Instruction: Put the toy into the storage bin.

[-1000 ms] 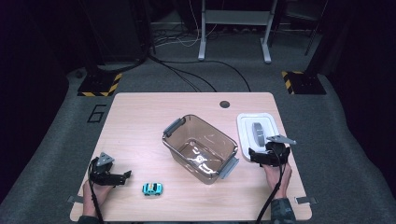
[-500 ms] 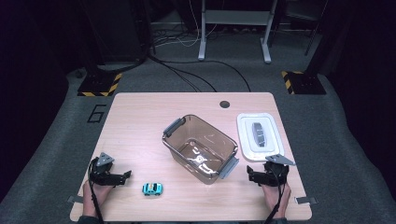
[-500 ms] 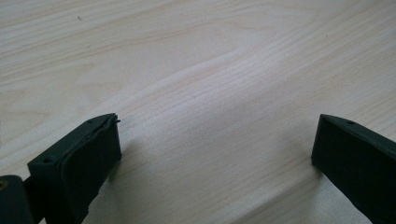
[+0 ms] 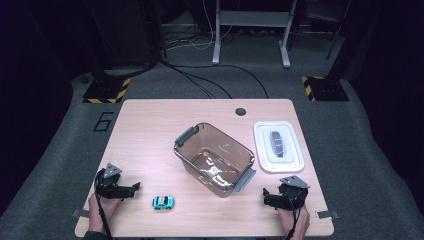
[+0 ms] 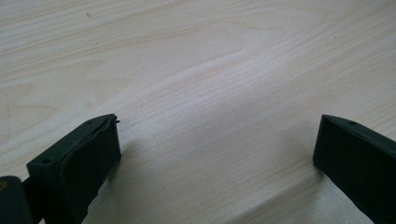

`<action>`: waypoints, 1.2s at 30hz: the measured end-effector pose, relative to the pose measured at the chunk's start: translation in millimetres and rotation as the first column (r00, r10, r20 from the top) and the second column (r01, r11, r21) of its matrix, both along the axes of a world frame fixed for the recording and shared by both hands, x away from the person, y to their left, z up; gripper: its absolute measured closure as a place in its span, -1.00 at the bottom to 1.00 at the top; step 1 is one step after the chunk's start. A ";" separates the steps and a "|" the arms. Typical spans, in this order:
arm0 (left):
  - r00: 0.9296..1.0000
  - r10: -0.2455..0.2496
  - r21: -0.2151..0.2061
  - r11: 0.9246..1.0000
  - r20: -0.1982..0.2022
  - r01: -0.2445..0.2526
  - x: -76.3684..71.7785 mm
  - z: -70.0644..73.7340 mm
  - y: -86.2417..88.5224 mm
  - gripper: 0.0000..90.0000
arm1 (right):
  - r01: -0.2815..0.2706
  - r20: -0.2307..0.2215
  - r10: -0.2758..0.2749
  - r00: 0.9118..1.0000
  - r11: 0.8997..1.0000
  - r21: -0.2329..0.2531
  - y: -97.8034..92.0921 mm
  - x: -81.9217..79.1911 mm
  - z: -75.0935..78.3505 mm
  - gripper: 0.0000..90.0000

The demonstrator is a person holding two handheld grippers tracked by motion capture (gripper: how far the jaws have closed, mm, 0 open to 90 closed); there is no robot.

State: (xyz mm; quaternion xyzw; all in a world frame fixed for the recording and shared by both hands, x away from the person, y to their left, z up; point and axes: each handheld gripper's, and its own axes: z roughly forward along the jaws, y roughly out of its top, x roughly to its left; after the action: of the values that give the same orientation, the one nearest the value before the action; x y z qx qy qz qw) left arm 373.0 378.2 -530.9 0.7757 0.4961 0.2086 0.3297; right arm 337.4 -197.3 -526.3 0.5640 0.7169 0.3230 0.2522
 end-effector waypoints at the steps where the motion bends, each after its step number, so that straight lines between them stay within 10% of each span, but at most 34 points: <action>1: 1.000 0.005 -0.001 1.000 -0.002 -0.005 -0.6 0.1 -0.3 -1.00 | -0.005 -0.004 0.005 1.000 1.000 0.000 0.1 0.8 -1.0 -1.00; 16: 0.997 0.070 -0.022 0.997 -0.018 -0.071 -13.8 12.5 -3.1 -1.00 | -0.004 -0.040 0.003 0.999 1.000 -0.016 3.4 4.4 -3.2 -1.00; 36: 0.997 0.069 -0.076 0.995 0.031 -0.066 -51.5 33.4 -54.0 -1.00 | 0.001 -0.039 -0.001 0.999 1.000 -0.016 3.4 4.5 -3.3 -1.00</action>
State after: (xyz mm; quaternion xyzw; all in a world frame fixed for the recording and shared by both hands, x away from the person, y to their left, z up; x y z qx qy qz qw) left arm 321.5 324.2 -497.5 0.7421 0.5238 0.2139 0.3595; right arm 341.9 -193.9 -529.6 0.5685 0.7241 0.3059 0.2427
